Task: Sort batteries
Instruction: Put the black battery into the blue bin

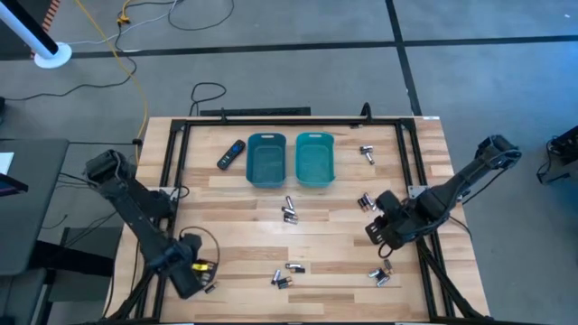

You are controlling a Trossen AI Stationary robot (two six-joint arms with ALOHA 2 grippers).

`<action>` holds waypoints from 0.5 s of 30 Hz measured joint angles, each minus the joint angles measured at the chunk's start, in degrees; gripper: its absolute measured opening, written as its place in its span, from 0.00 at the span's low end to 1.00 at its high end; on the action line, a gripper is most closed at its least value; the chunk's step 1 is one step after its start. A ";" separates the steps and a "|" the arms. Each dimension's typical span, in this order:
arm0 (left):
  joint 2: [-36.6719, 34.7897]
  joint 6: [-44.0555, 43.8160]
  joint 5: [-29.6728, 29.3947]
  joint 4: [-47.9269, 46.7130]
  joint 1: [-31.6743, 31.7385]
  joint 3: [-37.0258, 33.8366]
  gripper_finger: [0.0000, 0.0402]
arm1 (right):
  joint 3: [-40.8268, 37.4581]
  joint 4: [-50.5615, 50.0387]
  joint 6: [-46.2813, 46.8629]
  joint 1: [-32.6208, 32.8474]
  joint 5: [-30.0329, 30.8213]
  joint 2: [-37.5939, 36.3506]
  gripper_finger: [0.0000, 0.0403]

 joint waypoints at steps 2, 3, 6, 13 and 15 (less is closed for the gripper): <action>0.00 -0.16 0.61 2.01 -0.72 -0.24 0.41 | -0.02 0.83 0.00 0.43 0.59 0.00 0.32; 0.00 -0.18 0.44 2.16 -0.85 -0.25 0.41 | -0.02 1.29 0.02 0.67 1.22 0.00 0.32; 0.00 -0.20 0.26 2.07 -0.88 -0.27 0.41 | -0.02 2.04 0.04 1.05 1.82 0.00 0.32; 0.00 -1.22 0.00 1.26 -0.90 -0.35 0.41 | -0.02 1.92 0.04 1.06 1.87 0.00 0.32; 0.12 -1.72 0.00 1.33 -0.90 -0.35 0.41 | -0.02 1.89 -0.02 1.06 1.87 0.00 0.32</action>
